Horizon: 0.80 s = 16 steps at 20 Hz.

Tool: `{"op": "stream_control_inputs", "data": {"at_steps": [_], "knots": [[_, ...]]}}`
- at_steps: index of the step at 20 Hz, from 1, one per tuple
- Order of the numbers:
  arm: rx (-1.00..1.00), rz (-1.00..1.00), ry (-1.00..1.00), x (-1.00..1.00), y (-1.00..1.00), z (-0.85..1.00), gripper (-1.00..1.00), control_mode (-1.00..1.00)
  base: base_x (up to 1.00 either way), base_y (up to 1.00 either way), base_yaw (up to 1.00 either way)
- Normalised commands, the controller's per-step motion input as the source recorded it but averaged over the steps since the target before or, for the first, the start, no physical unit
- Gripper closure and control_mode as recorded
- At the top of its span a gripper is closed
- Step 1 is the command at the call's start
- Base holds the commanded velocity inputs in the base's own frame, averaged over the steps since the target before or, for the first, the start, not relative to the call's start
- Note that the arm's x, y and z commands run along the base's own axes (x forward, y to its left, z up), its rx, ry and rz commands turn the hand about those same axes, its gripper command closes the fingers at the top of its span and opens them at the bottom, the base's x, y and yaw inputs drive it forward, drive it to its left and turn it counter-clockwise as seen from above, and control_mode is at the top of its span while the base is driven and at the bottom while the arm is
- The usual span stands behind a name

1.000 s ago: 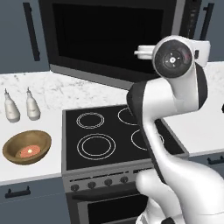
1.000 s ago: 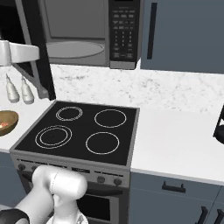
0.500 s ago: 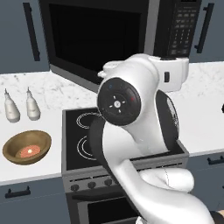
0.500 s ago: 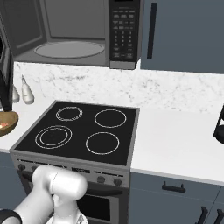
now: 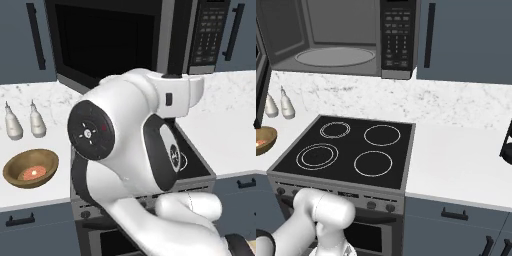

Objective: Open the microwave, place the bowl with waffle inside the microwave, then close the microwave door and turn it on.

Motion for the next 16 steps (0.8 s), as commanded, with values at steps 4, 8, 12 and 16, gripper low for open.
{"op": "stream_control_inputs", "data": {"at_steps": [4, 8, 12, 16], "knots": [[0.03, -0.13, -0.01, -0.72, 0.13, -0.05, -1.00, -1.00, 0.00, 0.00, 0.00], [0.13, 0.08, -0.03, -0.84, -0.05, 0.00, -1.00, -1.00, 0.00, 0.00, 0.00], [0.16, 0.20, 0.00, -0.65, -0.42, -0.04, -1.00, -1.00, 0.00, 0.00, 0.00], [0.31, 0.37, -0.07, -0.15, -0.86, -0.04, -1.00, -1.00, 0.00, 0.00, 0.00]]}}
